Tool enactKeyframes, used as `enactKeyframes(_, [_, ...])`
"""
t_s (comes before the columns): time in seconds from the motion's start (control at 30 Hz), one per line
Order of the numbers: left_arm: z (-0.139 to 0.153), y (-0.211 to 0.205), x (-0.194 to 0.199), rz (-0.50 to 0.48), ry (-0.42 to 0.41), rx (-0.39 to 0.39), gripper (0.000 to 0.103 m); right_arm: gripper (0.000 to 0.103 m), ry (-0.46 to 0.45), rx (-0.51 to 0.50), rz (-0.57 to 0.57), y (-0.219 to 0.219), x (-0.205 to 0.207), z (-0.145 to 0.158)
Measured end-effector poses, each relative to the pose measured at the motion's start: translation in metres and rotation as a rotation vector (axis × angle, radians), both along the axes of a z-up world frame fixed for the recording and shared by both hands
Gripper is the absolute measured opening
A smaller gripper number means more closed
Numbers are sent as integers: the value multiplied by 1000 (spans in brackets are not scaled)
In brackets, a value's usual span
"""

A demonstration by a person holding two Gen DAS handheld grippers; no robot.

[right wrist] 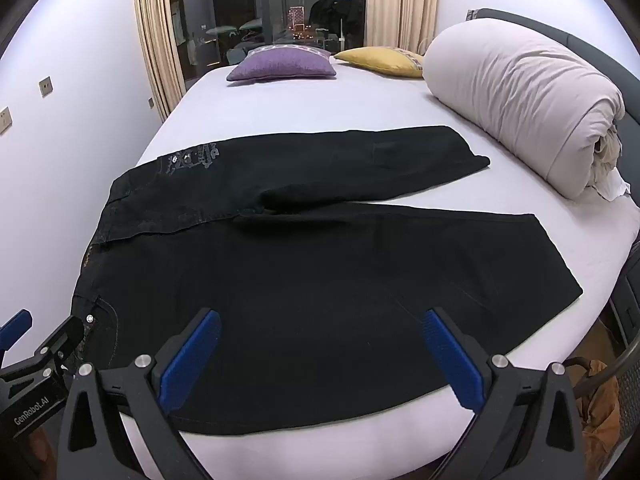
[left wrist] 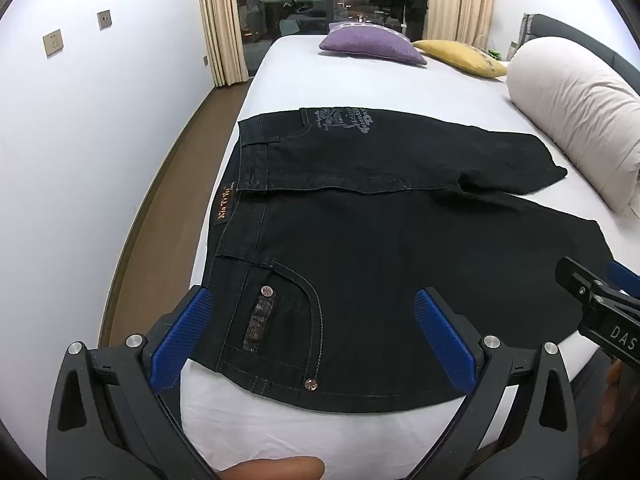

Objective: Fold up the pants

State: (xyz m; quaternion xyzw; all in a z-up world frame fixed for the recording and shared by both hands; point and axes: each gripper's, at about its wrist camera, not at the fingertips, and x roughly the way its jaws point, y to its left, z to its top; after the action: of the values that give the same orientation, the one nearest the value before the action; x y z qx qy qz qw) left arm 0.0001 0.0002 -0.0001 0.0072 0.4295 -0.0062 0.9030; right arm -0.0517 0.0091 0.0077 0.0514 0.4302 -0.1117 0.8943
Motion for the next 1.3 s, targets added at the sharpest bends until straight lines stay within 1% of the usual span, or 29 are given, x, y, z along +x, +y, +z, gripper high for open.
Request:
enactKeyframes(0.17, [0, 2, 1, -2, -1, 5, 103, 103, -3, 11, -4, -2, 1, 0])
enactKeyframes(0.27, [0, 0, 0, -2, -5, 12, 103, 103, -9, 14, -4, -5, -6, -2])
enactKeyframes(0.3, [0, 1, 0, -2, -6, 12, 103, 103, -7, 12, -3, -3, -1, -3])
enactKeyframes(0.6, [-2, 1, -2, 0, -7, 15, 103, 103, -3, -6, 11, 4, -2, -1])
enactKeyframes(1.3, [-3, 1, -2, -1, -7, 16, 103, 103, 1, 0, 15, 6, -4, -1])
